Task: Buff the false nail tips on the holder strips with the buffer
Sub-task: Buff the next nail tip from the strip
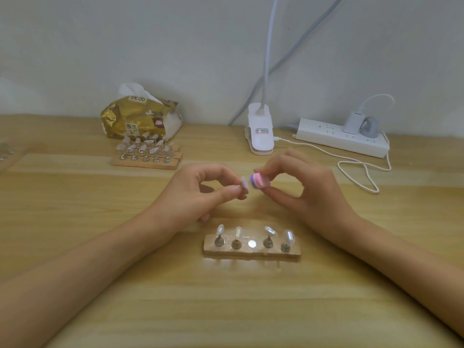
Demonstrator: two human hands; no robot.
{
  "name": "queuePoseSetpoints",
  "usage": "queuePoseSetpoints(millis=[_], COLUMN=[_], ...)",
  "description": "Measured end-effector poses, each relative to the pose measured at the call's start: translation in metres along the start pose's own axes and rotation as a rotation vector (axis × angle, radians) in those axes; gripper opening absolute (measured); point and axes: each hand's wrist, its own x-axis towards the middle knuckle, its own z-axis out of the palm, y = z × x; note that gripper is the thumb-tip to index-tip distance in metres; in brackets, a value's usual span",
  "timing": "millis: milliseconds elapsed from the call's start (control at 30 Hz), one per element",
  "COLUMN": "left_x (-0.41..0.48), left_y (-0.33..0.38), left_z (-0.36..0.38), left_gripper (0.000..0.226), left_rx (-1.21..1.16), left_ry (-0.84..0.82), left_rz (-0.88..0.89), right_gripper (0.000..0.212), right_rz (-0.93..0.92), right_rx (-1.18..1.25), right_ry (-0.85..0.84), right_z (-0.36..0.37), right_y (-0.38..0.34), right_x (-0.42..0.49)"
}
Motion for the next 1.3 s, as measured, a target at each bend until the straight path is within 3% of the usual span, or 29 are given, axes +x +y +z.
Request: queuePoseSetpoints(millis=[100,233,367,467,600,733,867,967,1033,1100,1200,1300], left_x=[0.0011,0.0005,0.0021,0.0018,0.0015,0.0012,0.0021,0.0016,0.0023,0.0021,0.0011,0.0009], left_y=[-0.0002,-0.0004,-0.0007,-0.0001,-0.0015,-0.0006,-0.0006,-0.0007,0.0005,0.0004,-0.0008,0.0003], left_z=[-0.0005,-0.0007,-0.0001,0.0001,-0.0008,-0.0004,-0.0004,-0.0003,-0.0002,-0.0004,-0.002,-0.0012], left_gripper=[0.005,0.004,0.006,0.009,0.003,0.004,0.005,0.003,0.005,0.01,0.004,0.006], left_rx=[0.009,-0.016,-0.024,-0.034,-0.012,-0.022,-0.007,-0.029,-0.038,-0.037,-0.047,-0.027], left_ry=[0.009,0.007,0.032,0.031,0.033,0.026,0.03,0.035,0.027,0.036,0.046,0.03], left_rz=[-0.002,-0.001,-0.002,-0.002,0.0,0.002,0.007,0.0,0.002,0.001,0.004,0.011], right_gripper=[0.009,0.007,0.009,0.008,0.01,0.008,0.009,0.008,0.01,0.007,0.007,0.01], right_rz=[-0.083,0.033,-0.036,0.063,-0.03,0.065,-0.019,0.066,0.015,-0.04,0.065,0.037], right_rx=[-0.002,0.029,0.039,0.059,0.07,0.076,0.058,0.065,0.078,0.038,0.022,0.069], right_ry=[0.041,-0.004,0.014,-0.008,0.043,0.009,0.005,0.003,0.065,0.022,-0.043,0.023], right_z=[0.0022,0.0031,0.0045,0.0027,0.0058,0.0037,0.0056,0.0028,0.0015,0.0061,0.0053,0.0011], right_y=[-0.0028,-0.0001,-0.0046,-0.0029,-0.0091,-0.0036,-0.0072,-0.0036,-0.0066,-0.0098,-0.0044,-0.0073], right_x=[0.0008,0.0001,0.0008,-0.0002,0.0024,0.0006,0.0036,0.002,0.0042,0.0045,-0.0002,0.0033])
